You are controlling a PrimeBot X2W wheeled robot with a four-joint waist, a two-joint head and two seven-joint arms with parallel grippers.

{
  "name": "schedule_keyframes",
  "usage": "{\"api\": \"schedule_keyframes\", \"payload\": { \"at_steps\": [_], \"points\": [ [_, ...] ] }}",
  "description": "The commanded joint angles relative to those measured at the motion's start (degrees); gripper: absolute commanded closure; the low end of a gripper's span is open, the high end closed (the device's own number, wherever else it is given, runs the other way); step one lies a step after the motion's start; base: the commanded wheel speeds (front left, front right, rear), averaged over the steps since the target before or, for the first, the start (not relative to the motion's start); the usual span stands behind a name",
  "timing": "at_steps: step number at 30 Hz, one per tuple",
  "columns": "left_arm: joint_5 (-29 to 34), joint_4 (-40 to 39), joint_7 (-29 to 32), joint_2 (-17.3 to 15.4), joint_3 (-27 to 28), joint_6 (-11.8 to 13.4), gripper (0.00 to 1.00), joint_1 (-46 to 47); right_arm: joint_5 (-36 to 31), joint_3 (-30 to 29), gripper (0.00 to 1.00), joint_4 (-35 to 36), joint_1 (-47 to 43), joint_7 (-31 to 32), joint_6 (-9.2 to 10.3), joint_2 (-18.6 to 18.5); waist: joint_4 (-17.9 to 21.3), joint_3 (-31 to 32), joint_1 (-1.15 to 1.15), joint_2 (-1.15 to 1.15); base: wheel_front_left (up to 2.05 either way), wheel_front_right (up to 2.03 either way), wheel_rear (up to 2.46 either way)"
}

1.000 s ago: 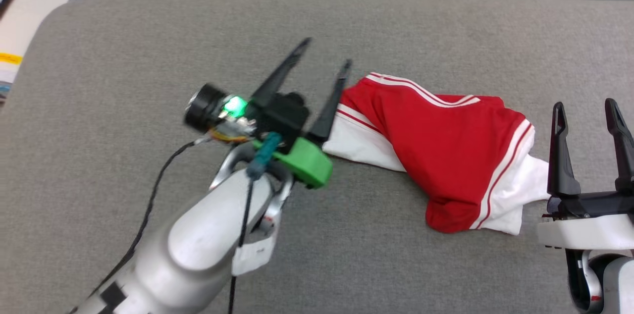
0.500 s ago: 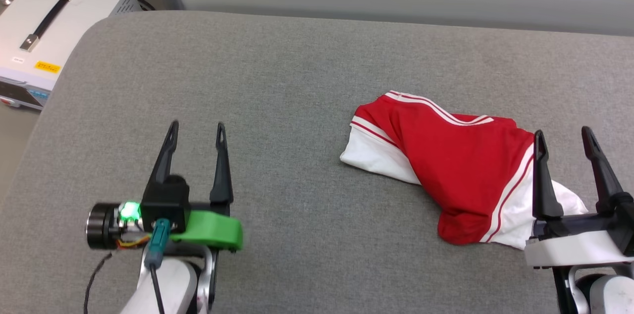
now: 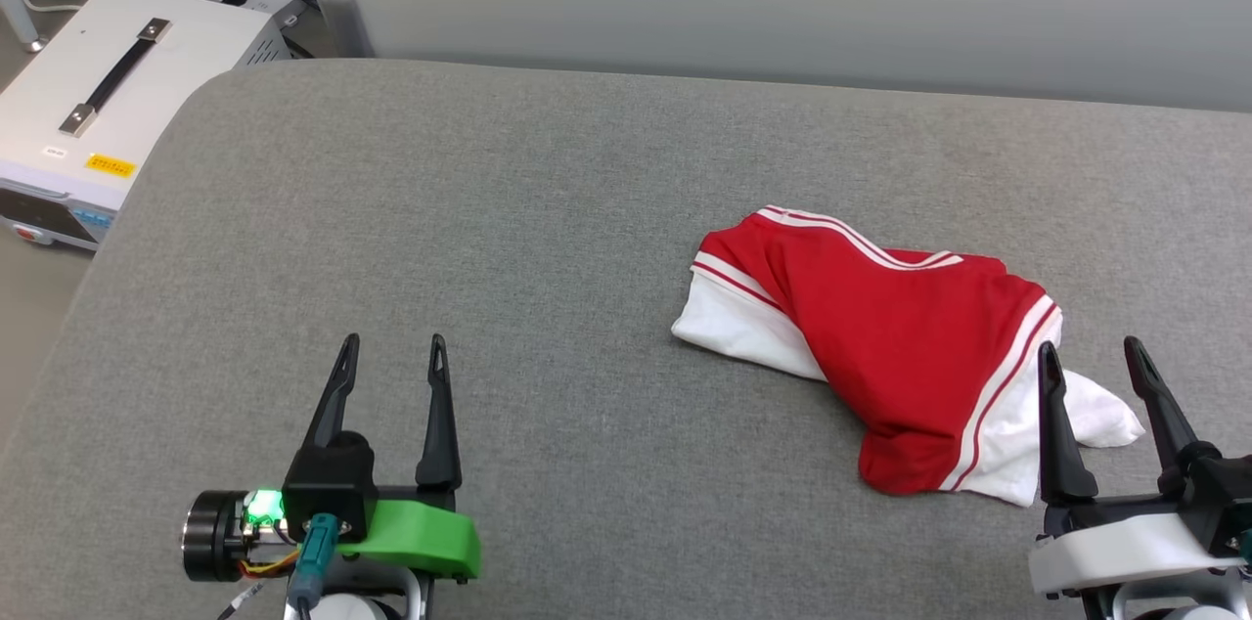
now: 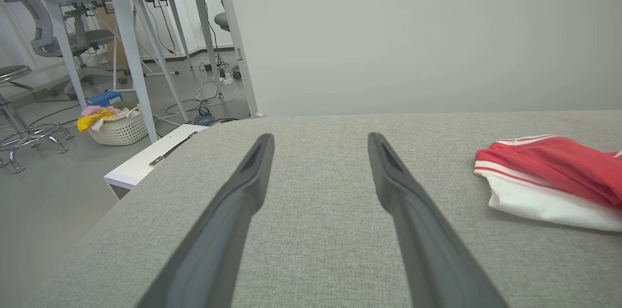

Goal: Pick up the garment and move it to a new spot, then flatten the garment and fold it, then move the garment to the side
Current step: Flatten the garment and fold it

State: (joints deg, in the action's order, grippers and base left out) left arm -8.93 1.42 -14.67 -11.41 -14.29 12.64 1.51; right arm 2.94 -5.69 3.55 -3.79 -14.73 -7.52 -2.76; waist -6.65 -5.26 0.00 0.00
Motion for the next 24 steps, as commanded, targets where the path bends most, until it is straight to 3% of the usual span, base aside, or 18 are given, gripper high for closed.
{"api": "schedule_keyframes", "payload": {
  "at_steps": [1, 17, 24],
  "points": [
    [0.7, 0.2, -0.3, 0.7, 0.6, -0.7, 0.0, -1.0, 0.7, -0.1, 0.0, -0.4, -0.8, -0.3, 0.03, -0.1, 0.2, 0.2, 0.0, 0.0, 0.0, 0.0, 0.0],
    [4.8, 1.4, -0.3, 4.1, 4.6, -4.6, 0.0, -2.4, 0.3, -0.4, 0.0, -1.0, -0.9, -0.3, 0.03, -0.1, 0.5, 0.5, 0.0, 0.0, 0.0, 0.0, 0.0],
    [5.7, 1.0, -0.3, 5.1, 5.4, -5.5, 0.0, -2.0, -3.7, -3.6, 0.0, 2.0, 5.1, -0.3, 0.03, -0.8, 0.6, -0.1, 0.0, 0.0, 0.0, 0.0, 0.0]
  ]
}}
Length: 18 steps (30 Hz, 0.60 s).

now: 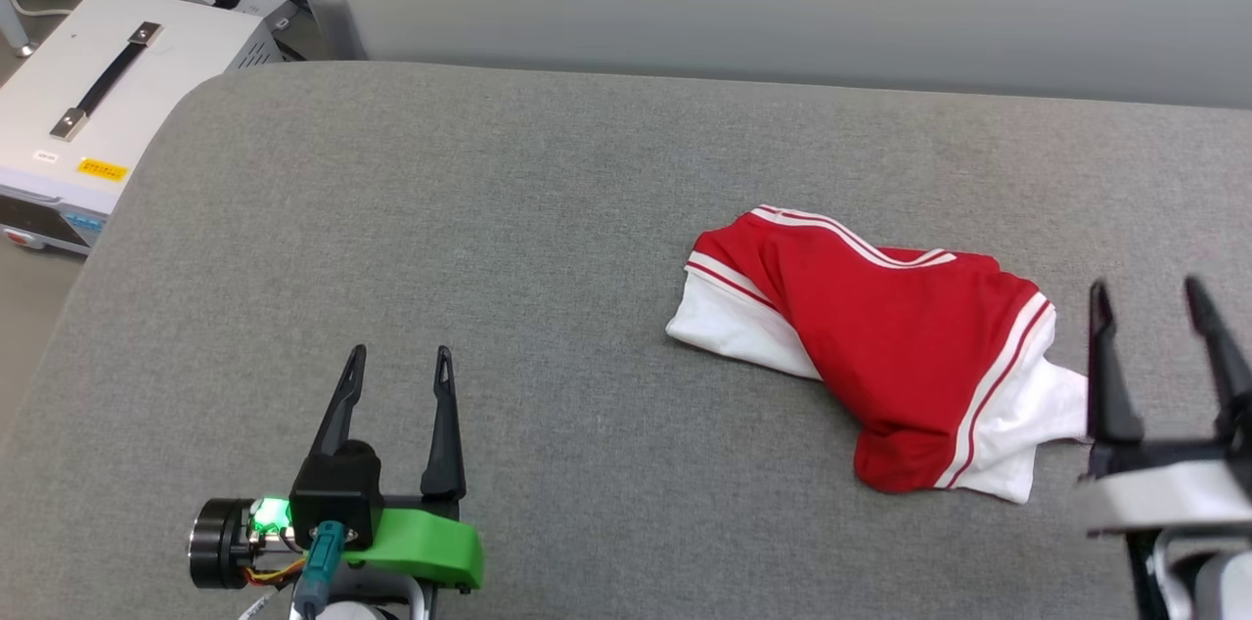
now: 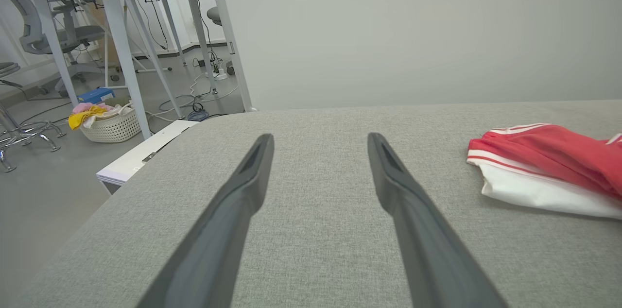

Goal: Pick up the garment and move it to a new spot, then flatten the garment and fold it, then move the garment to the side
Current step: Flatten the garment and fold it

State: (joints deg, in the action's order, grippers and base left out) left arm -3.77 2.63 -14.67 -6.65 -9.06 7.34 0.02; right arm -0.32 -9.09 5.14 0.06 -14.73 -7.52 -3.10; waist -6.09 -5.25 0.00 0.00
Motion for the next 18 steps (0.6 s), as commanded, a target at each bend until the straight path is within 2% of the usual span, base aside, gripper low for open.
{"api": "schedule_keyframes", "payload": {
  "at_steps": [1, 3, 4, 9, 13, 18],
  "points": [
    [0.7, -0.2, -0.3, 0.4, 0.2, -0.3, 0.0, -0.4, -0.7, -0.4, 0.0, 0.8, 2.5, -0.3, 0.03, -1.3, 0.0, -0.3, 0.0, 0.0, 0.0, 0.0, 0.0],
    [0.9, -0.3, -0.3, 0.6, 0.3, -0.5, 0.0, -0.1, -0.8, -0.9, 0.0, 1.3, 5.1, -0.3, 0.03, -3.2, 0.0, -0.7, 0.0, 0.0, 0.0, 0.0, 0.0],
    [1.1, -0.5, -0.3, 0.9, 0.4, -0.7, 0.0, 0.2, -0.1, -0.7, 0.0, 0.3, 7.8, -0.3, 0.03, -5.9, 0.1, -1.2, 0.0, 0.0, 0.0, 0.0, 0.0],
    [1.4, -0.9, -0.3, 1.3, 0.7, -1.0, 0.0, 0.8, 3.2, 3.7, 0.0, -3.9, 12.7, 2.0, 0.03, -13.7, 0.3, -2.4, 0.0, 0.0, 0.0, 0.0, 0.0],
    [1.6, -1.4, -0.3, 1.7, 1.0, -1.2, 0.0, 1.3, 9.5, 9.7, 0.0, -5.4, 16.1, 11.9, 0.03, -21.6, 0.4, -3.6, 0.0, 0.0, 0.0, 0.0, 0.0],
    [1.8, -2.0, -0.3, 2.0, 1.3, -1.3, 0.0, 2.3, 20.4, 17.7, 0.0, -5.5, 17.5, 28.6, 0.03, -31.0, 0.3, -5.4, 0.0, 0.0, 0.0, 0.0, 0.0]
  ]
}}
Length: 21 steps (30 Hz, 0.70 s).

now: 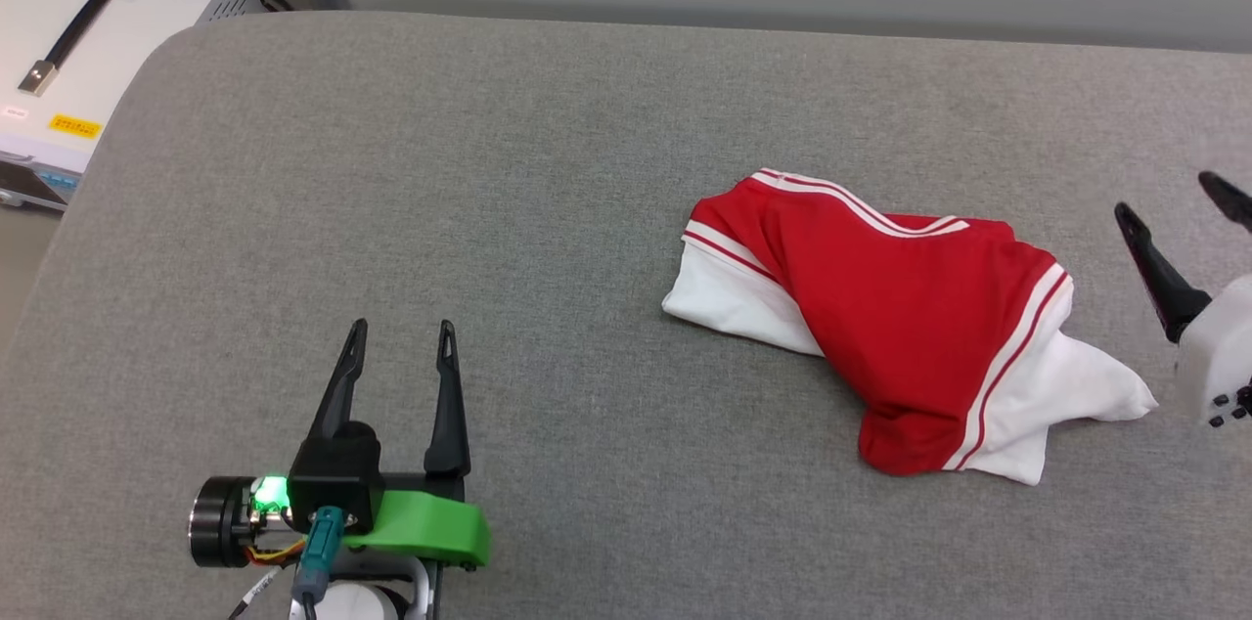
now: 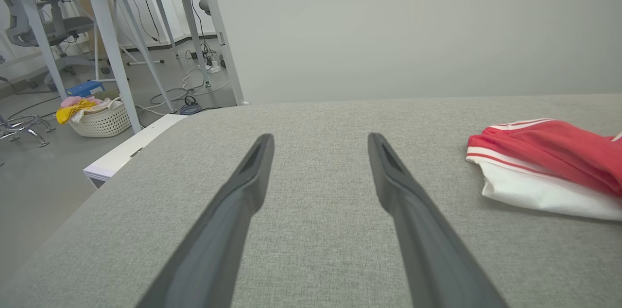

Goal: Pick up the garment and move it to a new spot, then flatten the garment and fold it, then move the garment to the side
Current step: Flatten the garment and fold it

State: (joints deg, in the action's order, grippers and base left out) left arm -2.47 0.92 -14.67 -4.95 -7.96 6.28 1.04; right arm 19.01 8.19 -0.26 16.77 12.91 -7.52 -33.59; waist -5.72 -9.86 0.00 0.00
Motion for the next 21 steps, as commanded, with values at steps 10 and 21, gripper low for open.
{"api": "schedule_keyframes", "payload": {
  "at_steps": [10, 21],
  "points": [
    [0.8, -1.1, -0.3, 1.1, -0.5, -0.9, 0.0, 4.7, 16.0, 11.5, 0.0, -4.0, -0.1, 26.3, 0.03, -12.2, -2.5, -6.6, 0.0, 0.0, 0.0, 0.0, 0.0],
    [0.5, -0.4, -0.3, 1.7, -0.2, -0.4, 0.0, 5.5, 18.9, 20.5, 1.0, -11.7, -0.3, 23.8, 0.03, -10.9, -3.5, -7.9, 0.0, 0.0, 0.0, 0.0, 0.0]
  ]
}}
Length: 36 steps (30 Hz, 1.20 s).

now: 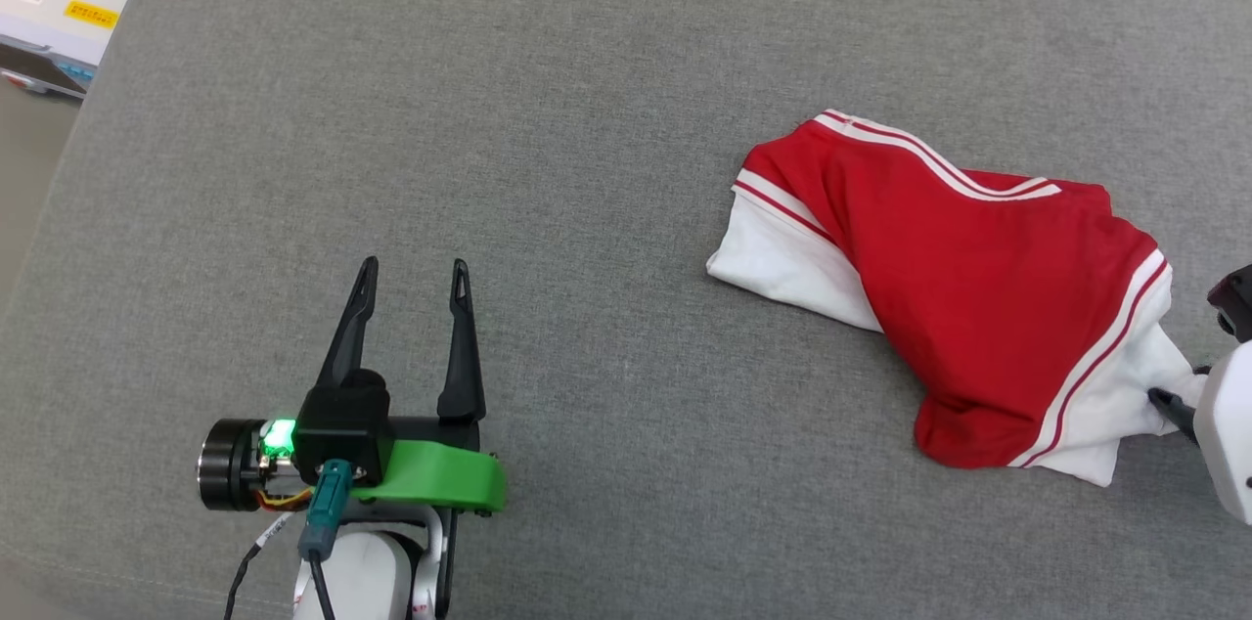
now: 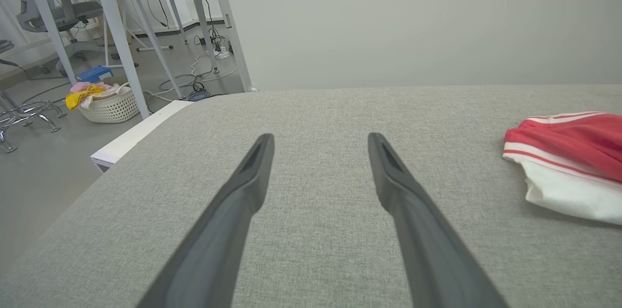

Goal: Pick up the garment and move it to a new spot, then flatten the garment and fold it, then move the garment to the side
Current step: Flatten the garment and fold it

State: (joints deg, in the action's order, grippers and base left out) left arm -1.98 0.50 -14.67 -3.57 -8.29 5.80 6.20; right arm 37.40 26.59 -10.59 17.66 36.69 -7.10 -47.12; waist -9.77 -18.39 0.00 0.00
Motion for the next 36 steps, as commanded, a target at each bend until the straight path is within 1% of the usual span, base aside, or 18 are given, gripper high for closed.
{"api": "schedule_keyframes", "payload": {
  "at_steps": [1, 6, 10, 12, 15, 19, 22, 23, 24, 25, 28, 31, 33, 36],
  "points": [
    [0.1, 0.1, -0.3, 0.3, 0.3, 0.0, 0.0, 0.2, 0.7, 1.5, 1.0, -1.9, -0.6, -1.0, -0.39, 2.5, 0.8, 1.1, 0.0, 0.0, 0.0, 0.0, 0.0],
    [0.5, 0.2, -0.3, 0.3, 0.6, -0.3, 0.0, -0.4, 1.1, -6.0, 1.0, -5.0, 1.8, -7.6, -0.39, 1.6, 1.8, 2.9, 0.0, 0.0, 0.0, 0.0, 0.0],
    [0.7, 0.1, -0.3, 0.3, 0.5, -0.5, 0.0, -0.6, 0.6, -12.0, 1.0, -8.6, 1.2, -10.4, -0.39, 0.5, 2.0, 3.6, 0.0, 0.0, 0.0, 0.0, 0.0],
    [0.7, 0.1, -0.3, 0.3, 0.5, -0.5, 0.0, -0.7, 0.0, -13.7, 1.0, -10.7, 0.0, -10.7, -0.39, 0.3, 2.0, 3.8, 0.0, 0.0, 0.0, 0.0, 0.0],
    [0.7, 0.0, -0.3, 0.4, 0.5, -0.6, 0.0, -0.8, -1.2, -14.6, 1.0, -14.2, -2.1, -10.1, -0.39, 0.8, 1.8, 3.7, 0.0, 0.0, 0.0, 0.0, 0.0],
    [0.6, 0.2, -0.3, 0.4, 0.4, -0.6, 0.0, -0.9, -2.3, -14.8, 1.0, -19.0, -4.2, -9.0, -0.39, 3.3, 1.5, 3.8, 0.0, 0.0, 0.0, 0.0, 0.0],
    [0.6, 0.5, -0.3, 0.4, 0.5, -0.5, 0.0, -1.1, -3.0, -15.2, 1.0, -20.5, -4.5, -10.4, -0.39, 5.1, 1.6, 4.3, 0.0, 0.0, 0.0, 0.0, 0.0],
    [0.6, 0.5, -0.3, 0.4, 0.7, -0.5, 0.0, -1.3, -3.0, -15.5, 0.98, -20.5, -4.3, -11.4, -0.39, 5.6, 1.8, 4.6, 0.0, 0.0, 0.0, 0.0, 0.0],
    [0.6, 0.6, -0.3, 0.4, 0.9, -0.6, 0.0, -1.4, -3.3, -16.0, 0.52, -20.4, -4.0, -13.0, -0.39, 6.1, 2.0, 4.9, 0.0, 0.0, 0.0, 0.0, 0.0],
    [0.6, 0.6, -0.3, 0.3, 1.0, -0.6, 0.0, -1.5, -3.9, -16.4, 0.0, -20.1, -3.7, -14.7, -0.39, 6.2, 2.1, 5.1, 0.0, 0.0, 0.0, 0.0, 0.0],
    [0.8, 0.4, -0.3, -0.2, 1.4, -1.1, 0.0, -1.4, -8.1, -19.0, 0.0, -18.2, -2.3, -22.7, -0.39, 7.4, 2.9, 5.9, 0.0, 0.0, 0.0, 0.0, 0.0],
    [0.9, 0.2, -0.3, -1.1, 1.9, -1.6, 0.0, -0.9, -12.8, -22.2, 0.0, -14.8, -1.3, -29.6, -0.39, 10.1, 3.7, 6.5, 0.0, 0.0, 0.0, 0.0, 0.0],
    [0.9, 0.0, -0.3, -1.8, 2.2, -2.1, 0.0, -0.1, -15.9, -24.2, 0.0, -11.6, -1.3, -33.3, -0.39, 12.6, 4.3, 6.8, 0.0, 0.0, 0.0, 0.0, 0.0],
    [1.1, -0.2, -0.3, -3.1, 2.6, -3.1, 0.0, 1.5, -21.1, -27.3, 0.0, -5.3, -1.7, -37.0, -0.39, 17.8, 5.2, 7.3, 0.0, 0.0, 0.0, 0.0, 0.0]
  ]
}}
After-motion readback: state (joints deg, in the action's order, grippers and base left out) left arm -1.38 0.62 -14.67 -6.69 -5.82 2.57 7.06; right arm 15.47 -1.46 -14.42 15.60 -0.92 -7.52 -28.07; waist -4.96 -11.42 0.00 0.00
